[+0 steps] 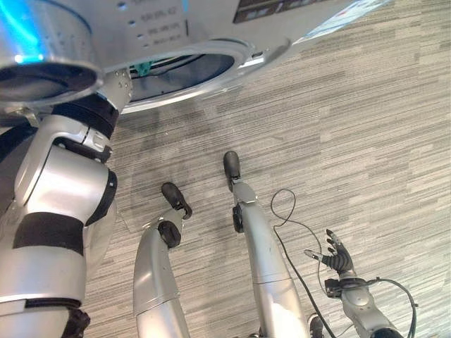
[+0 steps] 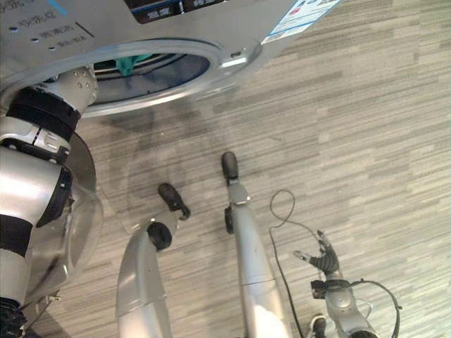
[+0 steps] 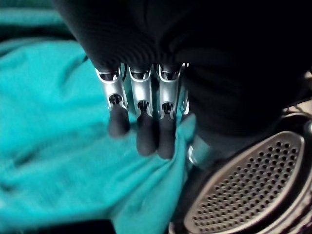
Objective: Grab the laundry basket,head to the washer,open it,put in the laundry and shut it.
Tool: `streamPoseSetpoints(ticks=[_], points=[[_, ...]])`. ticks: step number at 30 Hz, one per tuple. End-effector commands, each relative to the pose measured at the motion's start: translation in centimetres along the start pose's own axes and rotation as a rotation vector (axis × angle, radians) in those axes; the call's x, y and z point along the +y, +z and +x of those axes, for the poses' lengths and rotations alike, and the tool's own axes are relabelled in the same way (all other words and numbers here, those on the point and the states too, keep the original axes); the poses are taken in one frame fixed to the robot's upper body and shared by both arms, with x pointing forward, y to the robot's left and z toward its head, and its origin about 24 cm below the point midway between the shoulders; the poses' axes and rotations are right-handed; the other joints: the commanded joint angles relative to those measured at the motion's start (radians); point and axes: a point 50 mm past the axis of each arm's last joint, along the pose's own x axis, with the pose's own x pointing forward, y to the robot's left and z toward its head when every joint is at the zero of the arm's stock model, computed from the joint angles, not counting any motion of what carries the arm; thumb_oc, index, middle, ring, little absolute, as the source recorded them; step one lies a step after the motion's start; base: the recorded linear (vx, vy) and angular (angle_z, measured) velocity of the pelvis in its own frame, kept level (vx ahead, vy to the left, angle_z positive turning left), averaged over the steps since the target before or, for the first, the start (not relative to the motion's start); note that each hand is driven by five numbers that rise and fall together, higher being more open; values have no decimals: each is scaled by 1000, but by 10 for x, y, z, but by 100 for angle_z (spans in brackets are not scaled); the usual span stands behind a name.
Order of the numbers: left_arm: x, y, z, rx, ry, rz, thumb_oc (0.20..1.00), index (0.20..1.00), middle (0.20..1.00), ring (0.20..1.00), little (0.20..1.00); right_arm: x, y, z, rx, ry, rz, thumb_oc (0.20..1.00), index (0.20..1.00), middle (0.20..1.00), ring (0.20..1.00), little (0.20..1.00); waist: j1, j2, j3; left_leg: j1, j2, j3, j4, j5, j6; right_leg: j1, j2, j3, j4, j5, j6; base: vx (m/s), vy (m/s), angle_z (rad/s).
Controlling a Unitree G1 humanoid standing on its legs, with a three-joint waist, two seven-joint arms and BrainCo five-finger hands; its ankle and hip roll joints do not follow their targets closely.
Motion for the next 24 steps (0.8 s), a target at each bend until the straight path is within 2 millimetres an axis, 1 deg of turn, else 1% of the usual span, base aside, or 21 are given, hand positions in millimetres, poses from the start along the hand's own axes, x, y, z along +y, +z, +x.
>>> streamPoseSetpoints(ticks=[1,2,3,5,6,8,9,10,11,12,13,14,15,16,17,18,19,20,21,24], points=[[20,57,27,-99,-13,363,1000,1000,1000,1000,1000,-45,-17,-11,63,-74,-116,1000,1000,1000,1000,1000,6,100,-35,76,18,-78,28,-63,-45,113,5,-56,-53,-2,11,-57,-7,-3],[22,33,22,-39,-62,484,1000,1000,1000,1000,1000,-42,-19,-11,68,-70,-108,1000,1000,1000,1000,1000,9,101,-33,78,16,-79,21,-57,-44,115,2,-60,-57,3,12,-45,-1,-1],[23,32,22,-37,-62,487,1000,1000,1000,1000,1000,-42,-19,-11,70,-69,-110,1000,1000,1000,1000,1000,8,102,-35,79,15,-79,19,-56,-44,116,1,-60,-59,3,12,-30,4,1],[15,10,14,9,-107,547,1000,1000,1000,1000,1000,-39,-22,-12,80,-53,-112,1000,1000,1000,1000,1000,12,102,-31,89,11,-78,7,-49,-45,121,-2,-58,-66,13,14,-29,4,5],[8,-14,5,68,-159,619,1000,1000,1000,1000,1000,-33,-22,-11,78,-33,-105,1000,1000,1000,1000,1000,10,99,-23,103,7,-75,-17,-40,-45,131,-7,-56,-85,26,19,-64,6,13],[-4,-21,-1,67,-186,632,1000,1000,1000,1000,1000,-28,-22,-11,77,-15,-104,1000,1000,1000,1000,1000,5,95,-16,124,-2,-70,-46,-29,-45,146,-10,-52,-105,40,23,-48,8,13],[-4,-22,-1,66,-185,632,1000,1000,1000,1000,1000,-28,-22,-12,77,-15,-104,1000,1000,1000,1000,1000,4,93,-14,129,-4,-68,-51,-27,-45,150,-12,-51,-107,41,23,-44,-3,5],[-14,-39,-13,87,-209,638,1000,1000,1000,1000,1000,-21,-22,-10,78,-3,-101,1000,1000,1000,1000,1000,3,90,-5,160,-14,-67,-89,-12,-46,174,-20,-47,-133,54,28,-34,-5,1],[-14,-40,-13,87,-209,639,1000,1000,1000,1000,1000,-21,-22,-10,78,-2,-102,1000,1000,1000,1000,1000,2,88,-4,164,-15,-66,-92,-10,-46,177,-20,-46,-135,55,28,-49,-28,4],[-14,-56,-23,112,-218,608,1000,1000,1000,1000,1000,-18,-23,-11,80,-1,-110,1000,1000,1000,1000,1000,5,87,3,190,-23,-66,-121,4,-49,203,-27,-42,-159,65,31,-41,-38,5],[-18,-67,-32,127,-229,595,1000,1000,1000,1000,1000,-16,-22,-8,77,-6,-107,1000,1000,1000,1000,1000,8,87,11,212,-34,-72,-142,13,-50,224,-34,-40,-175,72,33,-75,-50,8],[-22,-92,-54,160,-274,560,1000,1000,1000,1000,1000,-12,-20,-4,78,-18,-120,1000,1000,1000,1000,1000,21,92,25,274,-50,-77,-197,41,-55,280,-47,-35,-208,85,37,-60,-28,8],[-21,-93,-54,162,-273,559,1000,1000,1000,1000,1000,-12,-20,-4,79,-18,-123,1000,1000,1000,1000,1000,19,92,28,282,-52,-76,-203,44,-55,287,-48,-35,-212,87,37,-83,-15,21],[-21,-116,-78,194,-334,538,1000,1000,1000,1000,1000,-11,-24,-3,103,-26,-144,1000,1000,1000,1000,1000,36,93,37,358,-71,-84,-267,67,-57,362,-60,-41,-253,95,39,-56,-2,25],[-24,-128,-92,230,-355,490,1000,1000,1000,1000,1000,-11,-23,0,112,-32,-145,1000,1000,1000,1000,1000,45,97,41,392,-82,-88,-297,79,-58,396,-65,-44,-273,99,41,-55,-2,28],[-24,-128,-93,231,-354,490,1000,1000,1000,1000,1000,-11,-23,0,112,-32,-146,1000,1000,1000,1000,1000,44,96,44,399,-83,-87,-302,81,-58,401,-66,-44,-275,100,42,-36,-1,25],[-19,-154,-125,308,-398,447,1000,1000,1000,1000,1000,-10,-27,1,149,-46,-143,1000,1000,1000,1000,1000,62,102,50,489,-109,-93,-376,111,-64,483,-75,-53,-314,105,44,-38,-9,26],[-14,-169,-145,365,-407,420,1000,1000,1000,1000,1000,-11,-26,3,153,-47,-142,1000,1000,1000,1000,1000,73,103,54,548,-122,-94,-425,137,-74,536,-78,-59,-334,105,44,-32,-10,33],[-14,-177,-158,402,-425,413,1000,1000,1000,1000,1000,-11,-29,2,175,-50,-147,1000,1000,1000,1000,1000,72,98,61,603,-137,-97,-466,149,-74,588,-80,-66,-362,109,46,-9,7,25],[6,-217,-211,614,-419,443,1000,1000,1000,1000,1000,-10,-32,4,209,-43,-154,1000,1000,1000,1000,1000,89,93,58,743,-160,-102,-580,200,-89,715,-80,-89,-417,114,50,-9,1,22]])
